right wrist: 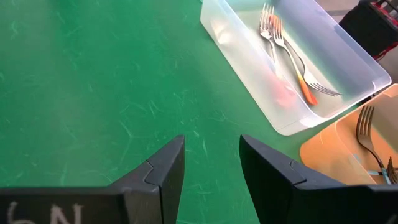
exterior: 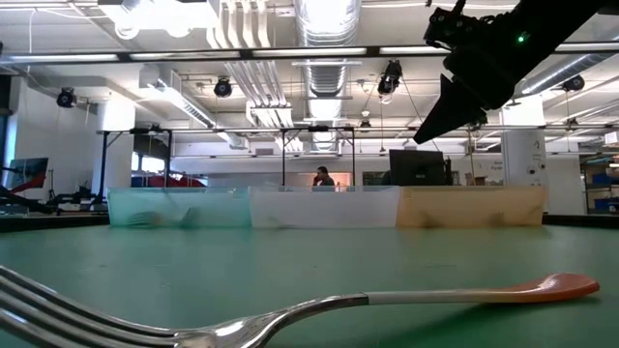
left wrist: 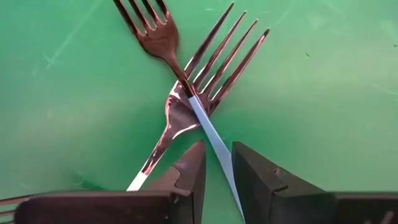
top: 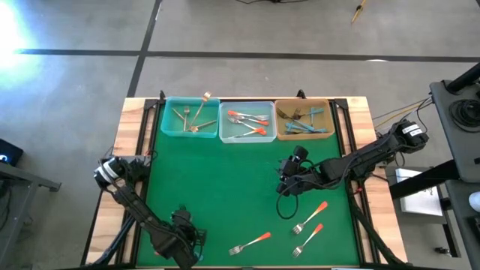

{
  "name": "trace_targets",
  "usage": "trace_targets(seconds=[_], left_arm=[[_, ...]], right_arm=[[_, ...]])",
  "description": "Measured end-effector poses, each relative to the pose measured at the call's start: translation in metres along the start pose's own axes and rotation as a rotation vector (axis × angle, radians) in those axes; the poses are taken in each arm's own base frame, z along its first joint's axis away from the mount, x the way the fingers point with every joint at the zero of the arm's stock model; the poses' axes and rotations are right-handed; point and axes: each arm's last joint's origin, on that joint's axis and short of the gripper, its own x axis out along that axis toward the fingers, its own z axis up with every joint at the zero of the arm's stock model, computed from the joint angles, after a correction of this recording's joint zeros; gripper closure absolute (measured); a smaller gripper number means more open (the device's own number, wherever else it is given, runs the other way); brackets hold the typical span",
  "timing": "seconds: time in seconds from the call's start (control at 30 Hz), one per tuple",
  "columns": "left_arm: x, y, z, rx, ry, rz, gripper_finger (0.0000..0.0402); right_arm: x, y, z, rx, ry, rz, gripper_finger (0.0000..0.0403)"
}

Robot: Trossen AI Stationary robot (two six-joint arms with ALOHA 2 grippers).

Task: Sort silverware by color (type)
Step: Put the blue fork into the orange bin

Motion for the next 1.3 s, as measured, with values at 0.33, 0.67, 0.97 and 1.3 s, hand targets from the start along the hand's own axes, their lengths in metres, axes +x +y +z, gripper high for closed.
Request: trace_targets(seconds=[0.33, 0.67, 0.97, 1.3], left_arm=[[0.014, 0.005, 0.003, -0.007, 0.007, -0.016, 0.0340], [0.017, 0.008, 0.005, 0.115, -0.013, 0.008, 0.0380], [0.017, 0.008, 0.006, 0.139, -0.028, 0.005, 0.0401], [-0.006, -0.001, 0.008, 0.155, -0.125, -0.001, 0.0401]], right_arm=[[0.000, 0.000, 0.000, 0.000, 0.000, 0.000, 0.0259], [0.000, 0.000, 0.000, 0.000, 0.000, 0.000, 0.0259], [0.000, 0.000, 0.000, 0.000, 0.000, 0.000, 0.0259], [0.000, 0.000, 0.000, 0.000, 0.000, 0.000, 0.0259]])
